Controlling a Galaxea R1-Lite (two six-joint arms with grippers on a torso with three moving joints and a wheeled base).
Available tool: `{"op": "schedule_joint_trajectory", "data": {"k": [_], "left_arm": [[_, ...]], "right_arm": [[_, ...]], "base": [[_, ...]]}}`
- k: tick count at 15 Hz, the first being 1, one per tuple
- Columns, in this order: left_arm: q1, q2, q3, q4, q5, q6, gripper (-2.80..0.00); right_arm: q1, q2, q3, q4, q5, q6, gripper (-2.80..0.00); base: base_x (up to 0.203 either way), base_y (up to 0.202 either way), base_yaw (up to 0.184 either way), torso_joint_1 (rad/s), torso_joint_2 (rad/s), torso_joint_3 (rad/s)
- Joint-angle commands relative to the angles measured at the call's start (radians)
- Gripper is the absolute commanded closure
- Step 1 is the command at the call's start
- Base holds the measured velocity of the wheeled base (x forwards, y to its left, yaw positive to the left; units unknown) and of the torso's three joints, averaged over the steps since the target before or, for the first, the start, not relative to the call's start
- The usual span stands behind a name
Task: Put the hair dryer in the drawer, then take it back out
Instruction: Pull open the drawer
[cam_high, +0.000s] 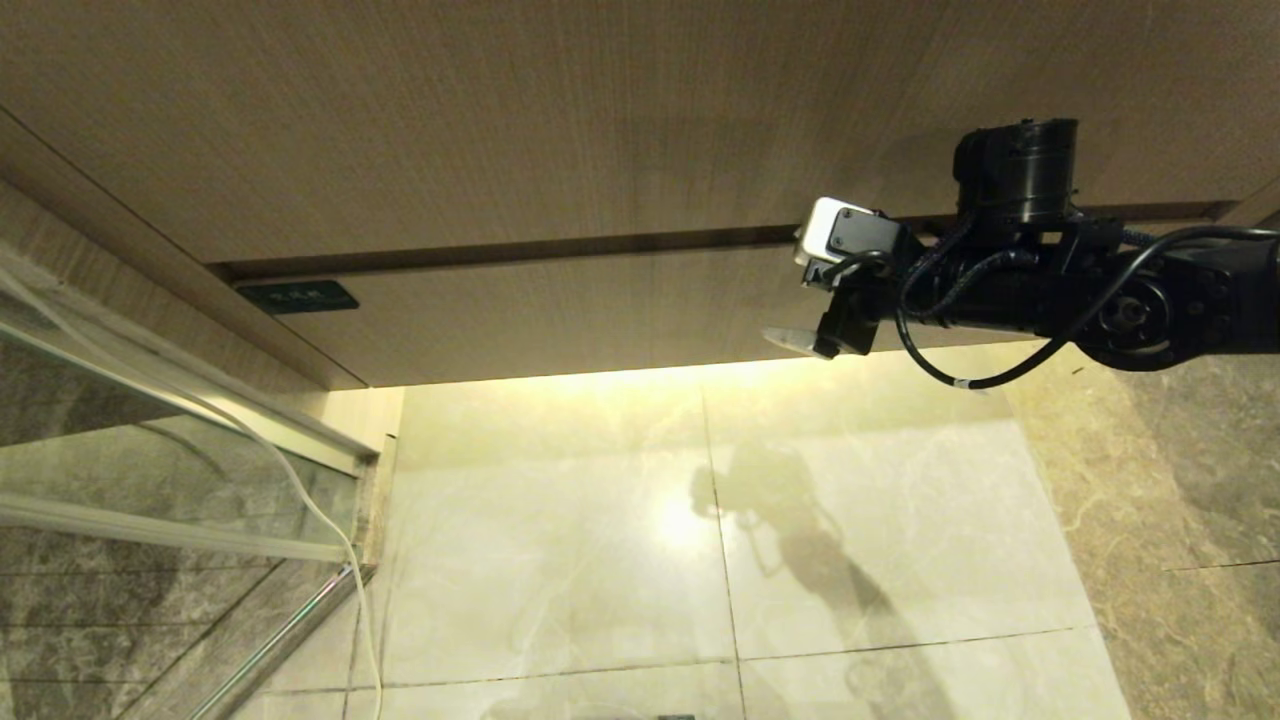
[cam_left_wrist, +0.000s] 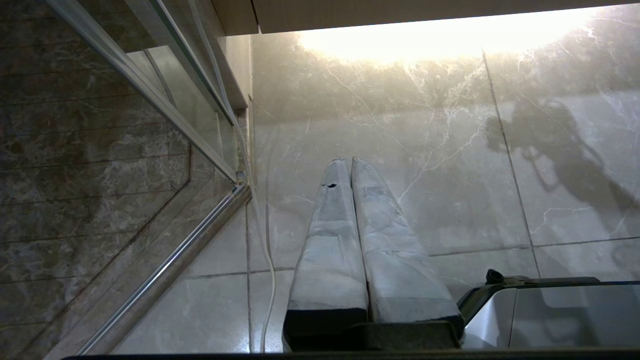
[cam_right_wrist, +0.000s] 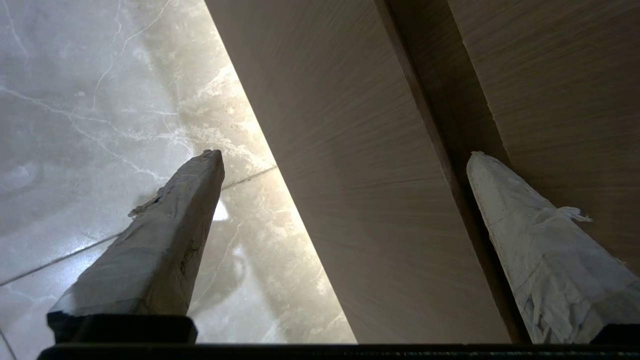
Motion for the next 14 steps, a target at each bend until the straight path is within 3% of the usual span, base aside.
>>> {"op": "schedule_joint_trajectory", "data": {"k": [1,8,11,14], "left_arm": [[-0.001,0.002,0.000,0.000,0.000,0.000,0.00],[-0.001,0.002,0.000,0.000,0.000,0.000,0.00],[-0.001,0.000,0.000,0.000,0.000,0.000,0.00],[-0.001,0.001,0.000,0.000,0.000,0.000,0.00]], "right_arm": [[0.000,0.041,-0.031,-0.004,0.001,-0.006,-2.80],[0.000,0.141,-0.092,-0.071,0.001,-0.005,-2.80],[0.000,0.164,-0.092,-0.056,-0.006,-0.012,-2.80],[0.000,0.162,-0.096,0.049,-0.010,-0.013,-2.80]], "base": [[0.000,0.000,0.000,0.000,0.00,0.000],[0.000,0.000,0.000,0.000,0.00,0.000],[0.000,0.000,0.000,0.000,0.00,0.000],[0.000,0.000,0.000,0.000,0.00,0.000]]}}
